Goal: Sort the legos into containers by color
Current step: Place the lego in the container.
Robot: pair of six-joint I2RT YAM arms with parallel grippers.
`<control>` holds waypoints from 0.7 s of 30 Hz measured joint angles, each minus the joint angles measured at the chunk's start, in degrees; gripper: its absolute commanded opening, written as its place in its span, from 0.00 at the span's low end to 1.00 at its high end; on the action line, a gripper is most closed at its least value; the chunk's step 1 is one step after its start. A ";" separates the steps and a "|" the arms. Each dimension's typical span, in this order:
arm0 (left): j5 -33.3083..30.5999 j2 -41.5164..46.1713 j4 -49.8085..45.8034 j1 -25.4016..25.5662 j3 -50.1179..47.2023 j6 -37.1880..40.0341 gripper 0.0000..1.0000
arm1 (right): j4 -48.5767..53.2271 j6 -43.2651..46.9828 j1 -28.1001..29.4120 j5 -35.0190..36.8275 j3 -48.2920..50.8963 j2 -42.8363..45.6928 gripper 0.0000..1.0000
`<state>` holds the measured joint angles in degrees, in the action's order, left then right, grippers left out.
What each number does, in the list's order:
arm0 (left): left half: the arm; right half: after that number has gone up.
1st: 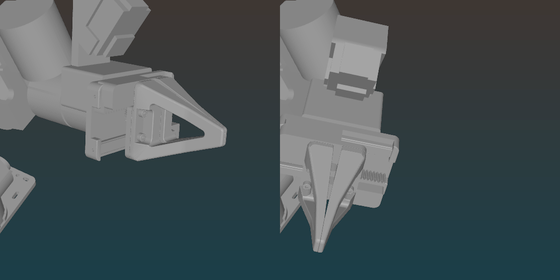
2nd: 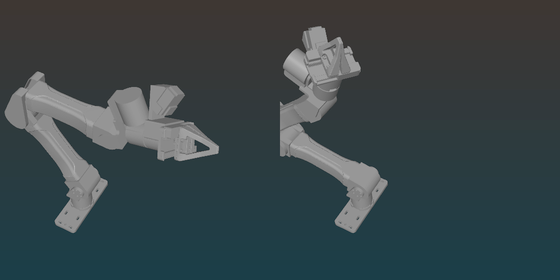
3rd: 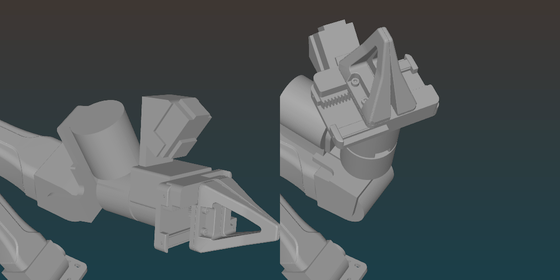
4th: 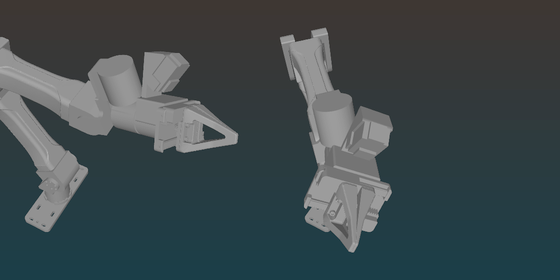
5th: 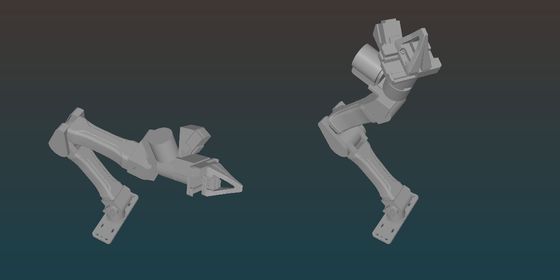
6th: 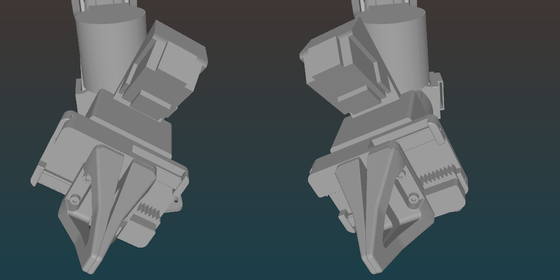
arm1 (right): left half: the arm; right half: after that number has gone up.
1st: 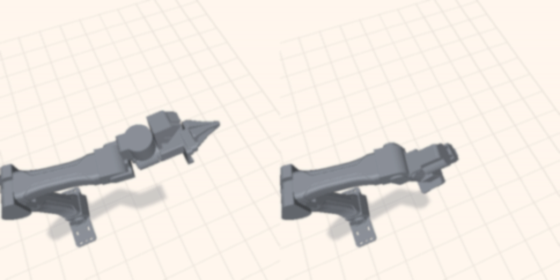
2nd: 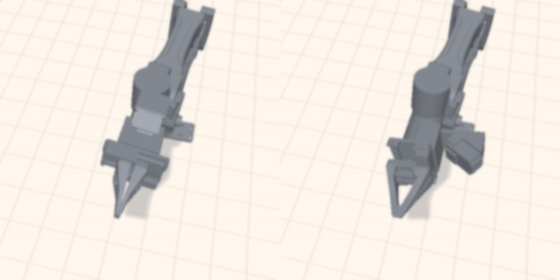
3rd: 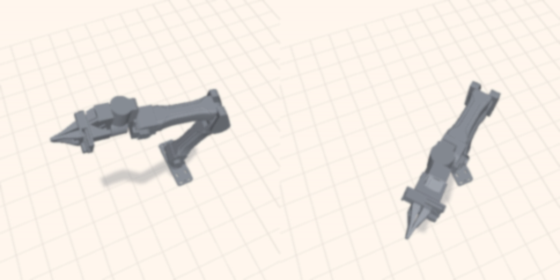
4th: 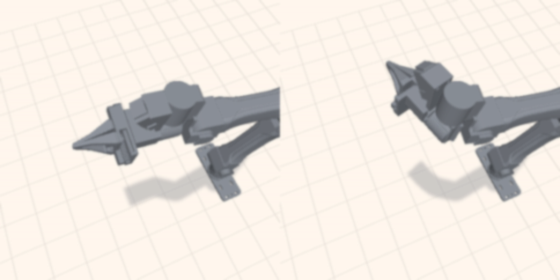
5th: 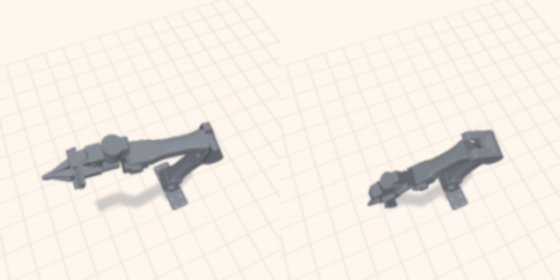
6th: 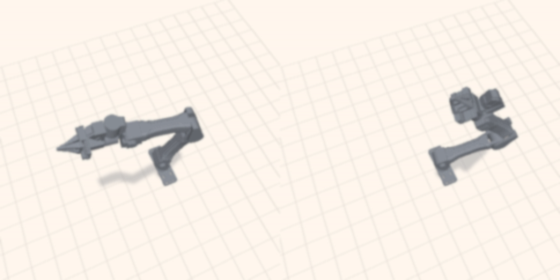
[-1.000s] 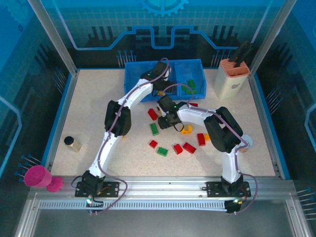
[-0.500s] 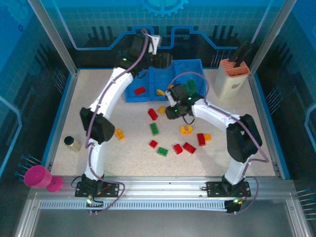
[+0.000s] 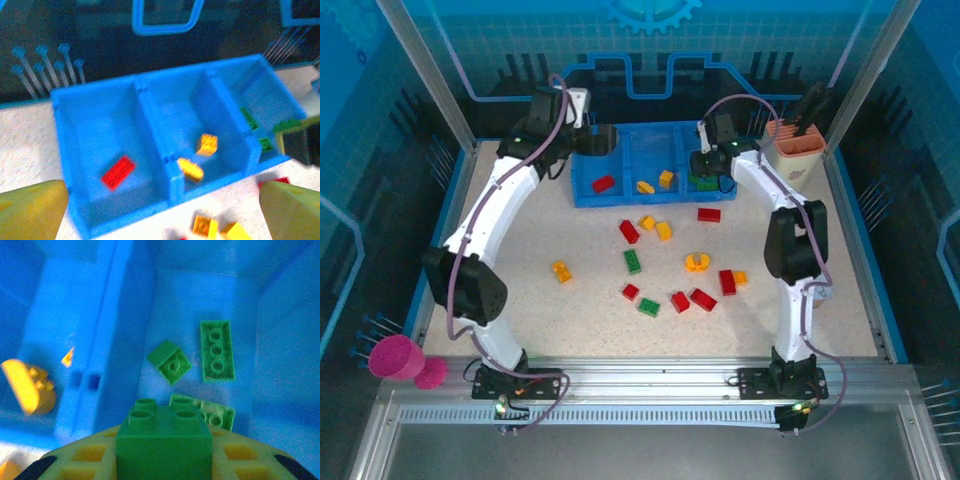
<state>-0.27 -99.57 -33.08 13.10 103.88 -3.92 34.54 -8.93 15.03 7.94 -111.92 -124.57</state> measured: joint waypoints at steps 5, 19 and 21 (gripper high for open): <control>-1.77 8.44 -0.50 -2.32 -9.99 0.20 0.99 | 2.89 0.04 -1.57 0.28 -13.46 -11.32 0.31; -2.93 11.98 -0.46 -3.19 -19.23 -1.66 0.99 | 5.95 0.17 -5.88 -2.05 -37.40 -27.93 0.38; -2.89 10.67 -0.48 -3.21 -19.19 -2.03 0.99 | 5.95 0.22 -5.88 -2.64 -37.40 -28.30 0.41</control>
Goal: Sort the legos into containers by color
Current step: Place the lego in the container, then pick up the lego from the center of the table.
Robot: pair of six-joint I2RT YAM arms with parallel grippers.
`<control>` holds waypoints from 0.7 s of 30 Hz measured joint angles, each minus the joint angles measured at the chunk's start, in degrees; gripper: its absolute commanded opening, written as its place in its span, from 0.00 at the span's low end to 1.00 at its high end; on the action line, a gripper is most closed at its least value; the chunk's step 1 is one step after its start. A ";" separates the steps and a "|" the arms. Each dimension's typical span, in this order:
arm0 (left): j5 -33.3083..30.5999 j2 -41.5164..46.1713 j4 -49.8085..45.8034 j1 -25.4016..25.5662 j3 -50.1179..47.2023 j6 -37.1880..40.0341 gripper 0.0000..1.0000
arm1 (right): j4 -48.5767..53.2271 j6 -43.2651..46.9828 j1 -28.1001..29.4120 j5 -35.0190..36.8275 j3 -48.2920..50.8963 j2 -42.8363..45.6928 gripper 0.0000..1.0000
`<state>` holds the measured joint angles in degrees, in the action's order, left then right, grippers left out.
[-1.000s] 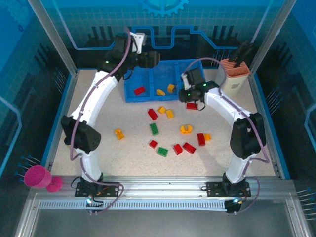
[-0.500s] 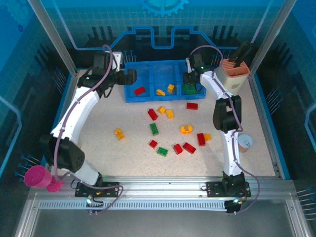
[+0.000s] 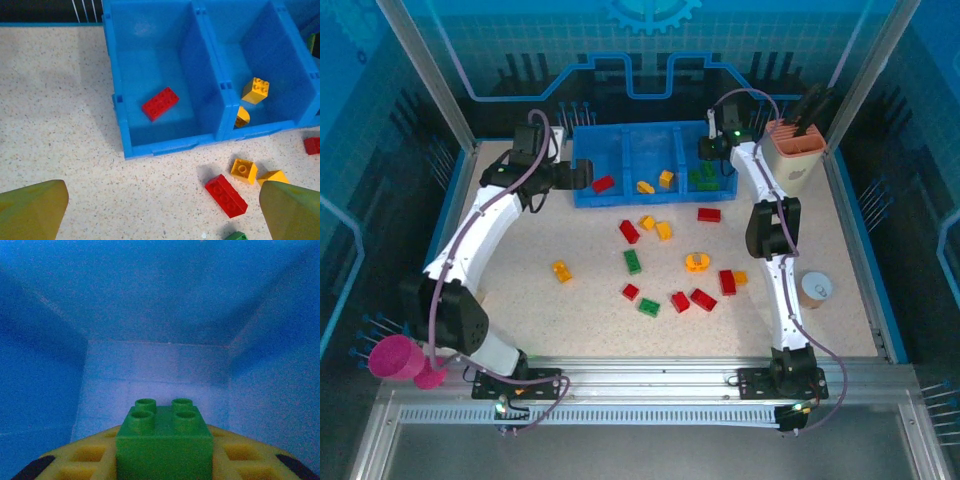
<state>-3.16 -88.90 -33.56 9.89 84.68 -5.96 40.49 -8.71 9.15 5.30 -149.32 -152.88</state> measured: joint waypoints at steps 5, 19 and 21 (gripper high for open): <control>0.61 -0.98 0.00 0.00 0.02 -0.22 0.99 | -1.31 0.15 0.02 -1.31 0.13 -0.07 0.51; 1.68 9.66 -0.17 -0.37 -5.51 -0.52 1.00 | -3.61 0.48 0.74 -1.86 17.59 12.66 0.48; 3.26 13.40 -0.22 -1.25 -7.48 -0.52 1.00 | -3.82 -0.07 1.46 -1.99 21.66 17.07 0.49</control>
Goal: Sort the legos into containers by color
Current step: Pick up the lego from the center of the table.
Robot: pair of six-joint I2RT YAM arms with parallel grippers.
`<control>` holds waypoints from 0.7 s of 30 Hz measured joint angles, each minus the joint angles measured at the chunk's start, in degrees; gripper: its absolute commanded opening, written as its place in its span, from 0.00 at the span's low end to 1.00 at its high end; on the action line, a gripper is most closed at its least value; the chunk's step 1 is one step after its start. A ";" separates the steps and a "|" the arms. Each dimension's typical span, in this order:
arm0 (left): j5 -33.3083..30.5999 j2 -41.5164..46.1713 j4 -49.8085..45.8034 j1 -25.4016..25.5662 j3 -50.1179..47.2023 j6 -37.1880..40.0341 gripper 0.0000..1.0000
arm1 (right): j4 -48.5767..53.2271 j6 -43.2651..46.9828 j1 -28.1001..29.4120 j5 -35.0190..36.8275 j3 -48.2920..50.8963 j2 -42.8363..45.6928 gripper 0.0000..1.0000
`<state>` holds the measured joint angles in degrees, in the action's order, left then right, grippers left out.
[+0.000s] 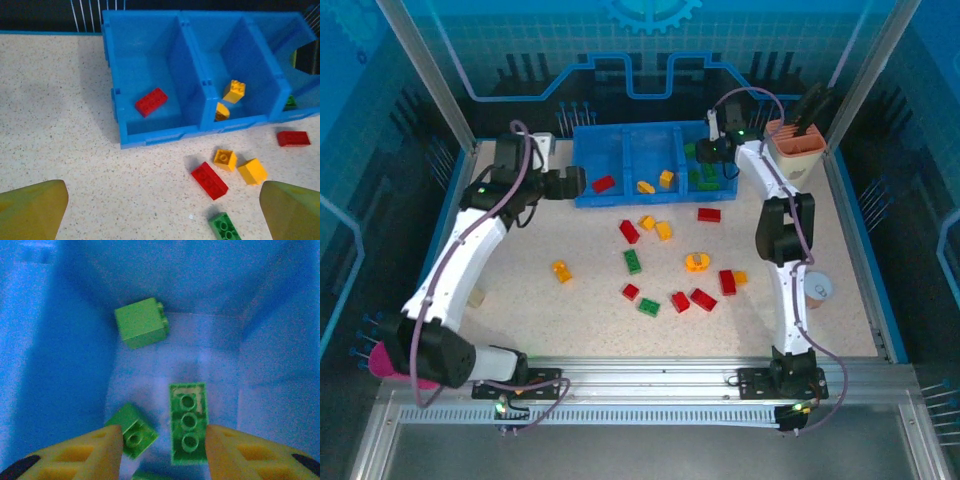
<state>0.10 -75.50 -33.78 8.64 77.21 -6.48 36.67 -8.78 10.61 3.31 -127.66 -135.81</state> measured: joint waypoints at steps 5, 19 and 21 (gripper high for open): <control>1.90 9.49 -0.61 -1.92 -6.12 0.70 0.99 | -1.51 -1.27 4.98 0.33 10.60 12.26 0.52; 7.87 21.84 0.15 -2.21 -16.85 0.44 0.99 | 0.39 -14.75 26.29 3.13 35.50 24.70 0.55; 8.37 22.58 0.85 -2.14 -17.16 0.44 1.00 | 0.09 -17.33 28.20 3.06 37.35 24.70 0.56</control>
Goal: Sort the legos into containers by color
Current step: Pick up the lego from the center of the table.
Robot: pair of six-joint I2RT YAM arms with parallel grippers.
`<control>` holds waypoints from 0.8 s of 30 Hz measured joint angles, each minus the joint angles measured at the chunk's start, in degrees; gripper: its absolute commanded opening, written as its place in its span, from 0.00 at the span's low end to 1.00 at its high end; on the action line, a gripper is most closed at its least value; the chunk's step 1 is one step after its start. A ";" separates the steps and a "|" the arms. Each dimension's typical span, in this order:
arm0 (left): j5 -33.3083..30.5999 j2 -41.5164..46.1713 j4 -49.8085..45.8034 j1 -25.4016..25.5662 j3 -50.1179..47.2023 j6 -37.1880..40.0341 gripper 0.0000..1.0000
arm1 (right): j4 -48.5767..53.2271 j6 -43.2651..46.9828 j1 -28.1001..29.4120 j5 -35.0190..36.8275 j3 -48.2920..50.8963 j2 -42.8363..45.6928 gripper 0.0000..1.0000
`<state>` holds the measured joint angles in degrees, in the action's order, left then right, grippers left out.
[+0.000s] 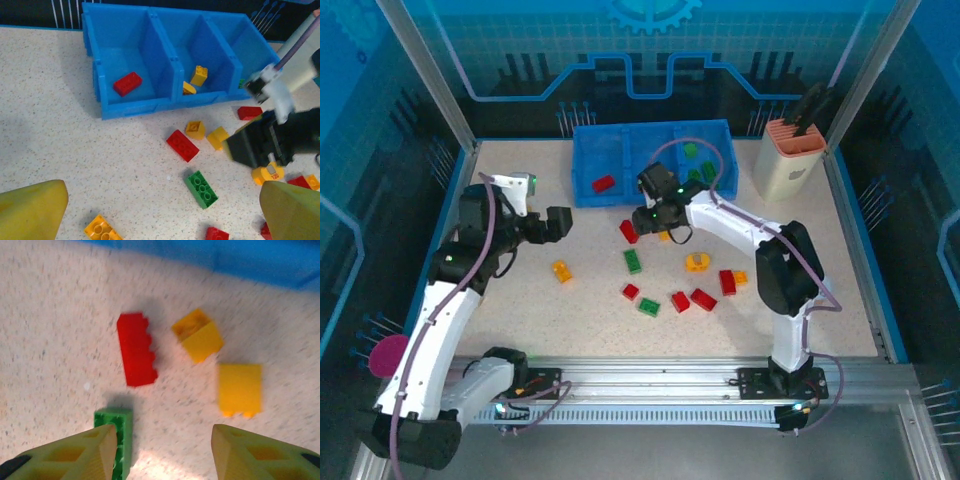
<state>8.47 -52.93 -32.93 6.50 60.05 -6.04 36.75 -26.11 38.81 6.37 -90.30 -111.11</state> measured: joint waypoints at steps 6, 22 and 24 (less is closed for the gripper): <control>-0.02 0.39 1.81 2.12 -0.48 0.20 0.99 | -0.57 -5.53 5.68 -1.22 2.21 -0.72 0.60; -1.29 2.29 3.72 3.65 -3.69 0.61 0.99 | 0.22 -3.82 7.89 1.18 1.29 -9.64 0.60; -1.29 2.12 3.76 3.65 -3.72 0.61 0.99 | 0.22 -3.28 7.89 1.42 1.01 -10.75 0.57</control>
<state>7.18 -50.81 -29.17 10.15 56.34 -5.43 36.97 -29.39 46.70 7.79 -89.30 -121.86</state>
